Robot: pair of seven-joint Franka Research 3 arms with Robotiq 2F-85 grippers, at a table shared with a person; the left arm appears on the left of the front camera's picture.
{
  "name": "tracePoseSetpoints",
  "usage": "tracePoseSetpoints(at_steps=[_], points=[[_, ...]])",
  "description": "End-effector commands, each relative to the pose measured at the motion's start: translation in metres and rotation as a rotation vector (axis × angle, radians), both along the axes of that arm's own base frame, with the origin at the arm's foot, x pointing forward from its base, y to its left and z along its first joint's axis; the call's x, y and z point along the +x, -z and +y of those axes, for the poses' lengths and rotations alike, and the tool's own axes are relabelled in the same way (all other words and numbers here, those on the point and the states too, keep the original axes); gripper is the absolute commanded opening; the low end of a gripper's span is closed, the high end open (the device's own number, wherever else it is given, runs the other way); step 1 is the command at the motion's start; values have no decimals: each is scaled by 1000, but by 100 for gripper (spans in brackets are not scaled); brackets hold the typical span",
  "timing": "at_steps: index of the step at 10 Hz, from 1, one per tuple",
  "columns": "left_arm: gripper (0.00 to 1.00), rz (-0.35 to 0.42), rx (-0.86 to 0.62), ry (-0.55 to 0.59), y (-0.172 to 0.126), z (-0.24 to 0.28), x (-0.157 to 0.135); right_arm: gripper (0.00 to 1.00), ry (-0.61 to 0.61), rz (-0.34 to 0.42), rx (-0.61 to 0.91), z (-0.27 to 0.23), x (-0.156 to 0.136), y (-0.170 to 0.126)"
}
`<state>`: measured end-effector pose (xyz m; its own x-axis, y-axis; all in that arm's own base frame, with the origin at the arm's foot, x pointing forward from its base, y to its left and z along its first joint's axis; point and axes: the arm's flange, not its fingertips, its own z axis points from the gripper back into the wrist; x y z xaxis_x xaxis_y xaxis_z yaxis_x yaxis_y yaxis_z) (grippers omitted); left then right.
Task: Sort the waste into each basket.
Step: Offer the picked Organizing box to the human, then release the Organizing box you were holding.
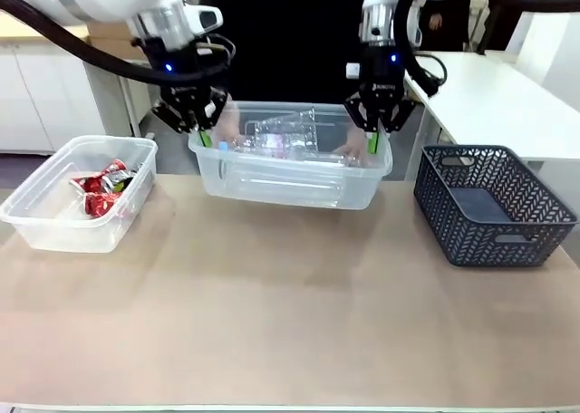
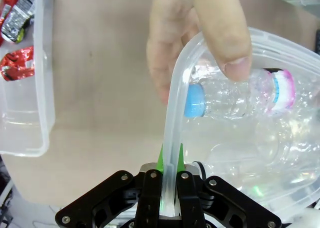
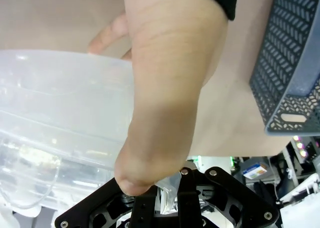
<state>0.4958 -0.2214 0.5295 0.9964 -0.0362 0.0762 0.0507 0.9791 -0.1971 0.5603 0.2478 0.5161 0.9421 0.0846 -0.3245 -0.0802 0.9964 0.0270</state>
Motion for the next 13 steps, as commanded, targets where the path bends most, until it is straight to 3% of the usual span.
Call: tracePoseSetpoints(at_steps=[1, 11, 12, 13], points=[[4, -18, -1, 1, -6, 2, -7, 5, -12, -3, -6, 1, -8, -6], [4, -18, -1, 1, -6, 2, -7, 5, 3, -10, -2, -1, 0, -5], [51, -1, 1, 5, -1, -2, -3, 26, 100, -115, 20, -28, -26, -19], [62, -27, 27, 39, -12, -3, -7, 59, 157, -207, 34, -43, -50, -30]])
